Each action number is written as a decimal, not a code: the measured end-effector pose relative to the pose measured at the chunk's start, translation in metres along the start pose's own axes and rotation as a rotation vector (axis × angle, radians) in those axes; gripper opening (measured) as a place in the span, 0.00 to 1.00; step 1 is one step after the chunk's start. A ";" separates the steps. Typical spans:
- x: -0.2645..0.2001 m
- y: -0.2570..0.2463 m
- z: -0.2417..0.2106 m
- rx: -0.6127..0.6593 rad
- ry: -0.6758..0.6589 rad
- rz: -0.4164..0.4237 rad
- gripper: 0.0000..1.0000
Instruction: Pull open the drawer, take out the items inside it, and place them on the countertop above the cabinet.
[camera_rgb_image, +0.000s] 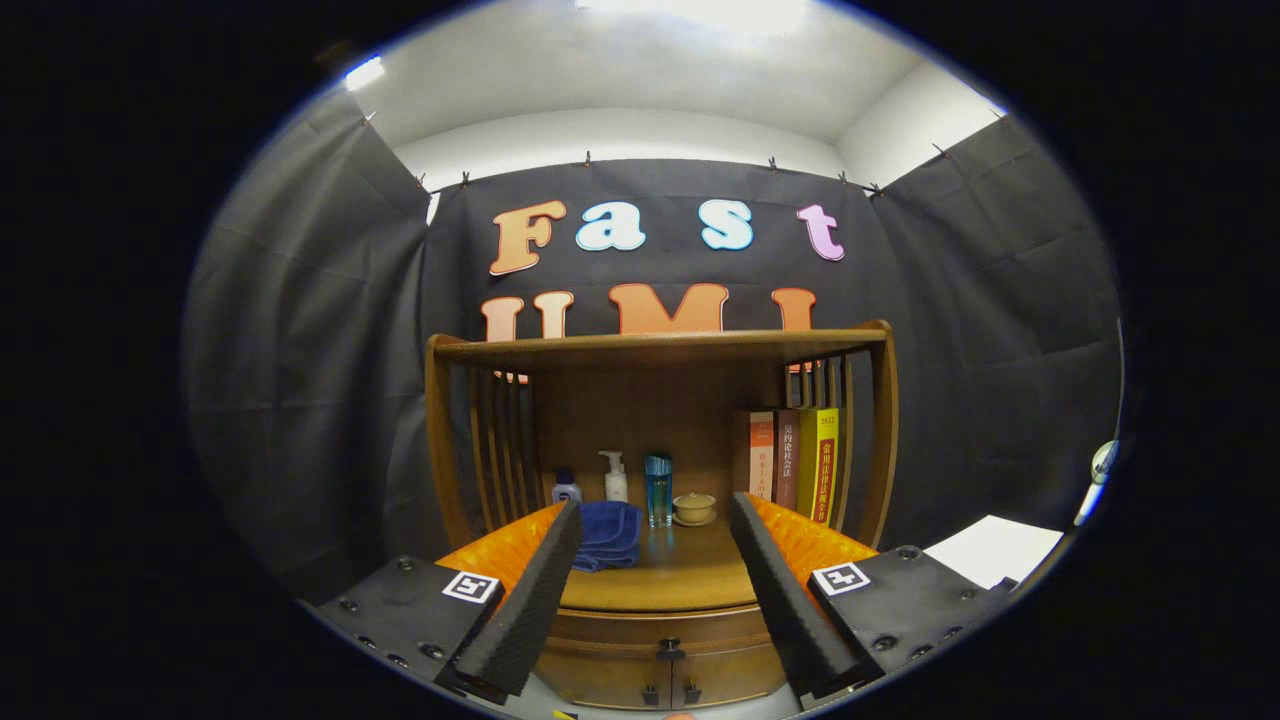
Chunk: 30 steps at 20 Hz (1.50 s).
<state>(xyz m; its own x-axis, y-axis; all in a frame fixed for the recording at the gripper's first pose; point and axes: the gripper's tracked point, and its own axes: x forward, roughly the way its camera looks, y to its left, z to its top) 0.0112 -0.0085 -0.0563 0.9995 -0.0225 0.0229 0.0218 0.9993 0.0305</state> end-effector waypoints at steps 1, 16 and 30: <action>0.003 -0.003 -0.011 0.007 -0.002 0.001 0.98; 0.041 -0.012 -0.241 0.014 0.168 0.002 0.98; 0.064 -0.035 -0.387 0.039 0.378 0.008 0.75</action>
<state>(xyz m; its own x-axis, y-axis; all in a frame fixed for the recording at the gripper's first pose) 0.0832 -0.0337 -0.4426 0.9380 0.0056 -0.3466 0.0198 0.9974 0.0697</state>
